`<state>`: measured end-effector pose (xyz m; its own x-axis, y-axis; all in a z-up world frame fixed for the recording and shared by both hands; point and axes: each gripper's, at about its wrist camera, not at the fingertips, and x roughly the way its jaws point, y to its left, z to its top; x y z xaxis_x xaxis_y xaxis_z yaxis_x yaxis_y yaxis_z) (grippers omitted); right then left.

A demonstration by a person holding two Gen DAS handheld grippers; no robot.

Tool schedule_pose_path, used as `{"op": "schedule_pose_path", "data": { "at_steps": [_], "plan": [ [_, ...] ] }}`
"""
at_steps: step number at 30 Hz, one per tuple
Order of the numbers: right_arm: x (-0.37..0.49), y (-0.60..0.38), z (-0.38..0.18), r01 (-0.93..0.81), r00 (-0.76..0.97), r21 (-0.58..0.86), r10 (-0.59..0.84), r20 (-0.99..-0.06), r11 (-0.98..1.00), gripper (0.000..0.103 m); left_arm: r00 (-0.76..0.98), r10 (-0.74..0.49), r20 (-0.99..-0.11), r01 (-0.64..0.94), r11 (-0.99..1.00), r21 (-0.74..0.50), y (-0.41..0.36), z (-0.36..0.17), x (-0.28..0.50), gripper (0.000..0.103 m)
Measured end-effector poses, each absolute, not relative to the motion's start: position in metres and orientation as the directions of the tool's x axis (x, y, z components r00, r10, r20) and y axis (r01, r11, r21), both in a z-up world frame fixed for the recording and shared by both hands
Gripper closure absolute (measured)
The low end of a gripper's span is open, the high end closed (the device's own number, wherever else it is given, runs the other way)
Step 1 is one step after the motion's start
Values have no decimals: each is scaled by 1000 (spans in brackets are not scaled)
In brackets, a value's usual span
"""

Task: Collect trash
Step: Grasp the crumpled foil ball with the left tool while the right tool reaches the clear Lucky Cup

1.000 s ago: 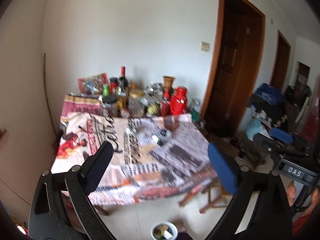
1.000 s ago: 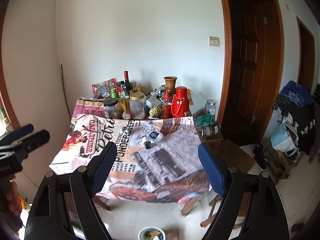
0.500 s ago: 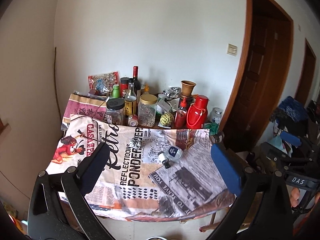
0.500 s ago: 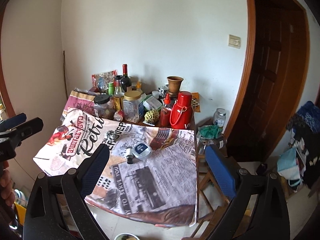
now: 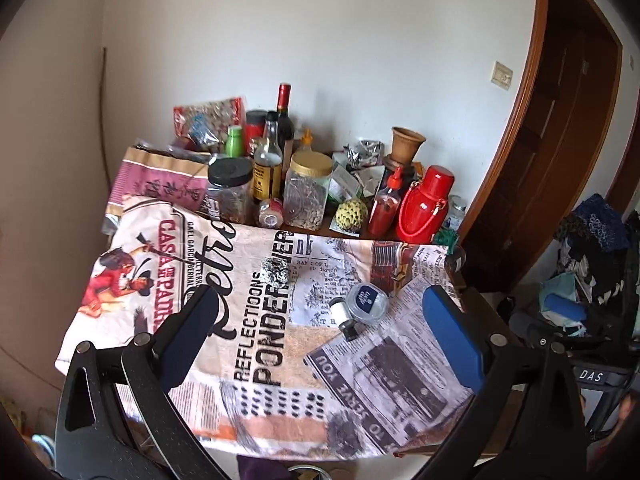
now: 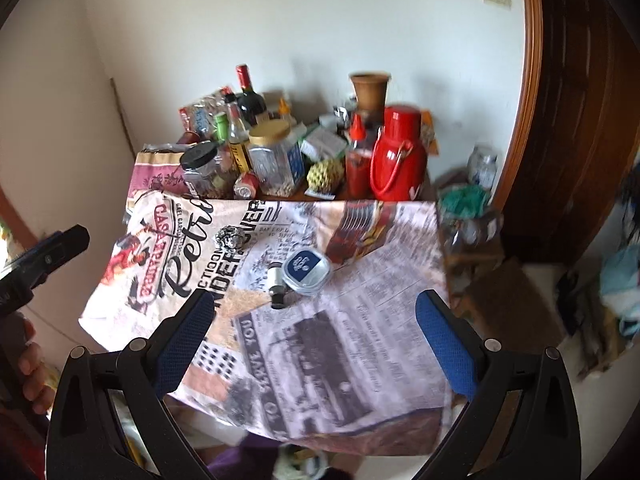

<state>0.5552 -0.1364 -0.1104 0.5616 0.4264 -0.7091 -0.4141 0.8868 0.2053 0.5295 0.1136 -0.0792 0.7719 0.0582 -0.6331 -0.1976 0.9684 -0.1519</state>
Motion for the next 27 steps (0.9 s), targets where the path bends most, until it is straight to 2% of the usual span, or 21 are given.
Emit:
{"op": "schedule_pose_path", "data": {
  "at_steps": [8,15,22,24,26,27],
  "plan": [
    [611,-92,-160,-257,473,287,379,-795,923,3,685,-10,-728,-174,969,-176,179,-131,603,1],
    [659,-51,-222,-161,353,293,332,-875,943,3,570,-40,-821,-184,967,-174,217,-197,659,1],
    [693,-25,-272,-86,288,256,270,-919,963,5,496,-123,-860,-162,960,-230,223,-245,705,1],
    [696,-26,-280,-48,292,259,261,-920,965,5,480,-129,-868,-157,960,-230,222,-258,716,4],
    [697,-26,-285,-23,294,273,267,-918,962,9,460,-135,-878,-150,962,-227,222,-270,727,8],
    [698,-26,-286,-18,293,277,270,-917,961,14,450,-134,-883,-150,963,-223,222,-275,731,13]
  ]
}}
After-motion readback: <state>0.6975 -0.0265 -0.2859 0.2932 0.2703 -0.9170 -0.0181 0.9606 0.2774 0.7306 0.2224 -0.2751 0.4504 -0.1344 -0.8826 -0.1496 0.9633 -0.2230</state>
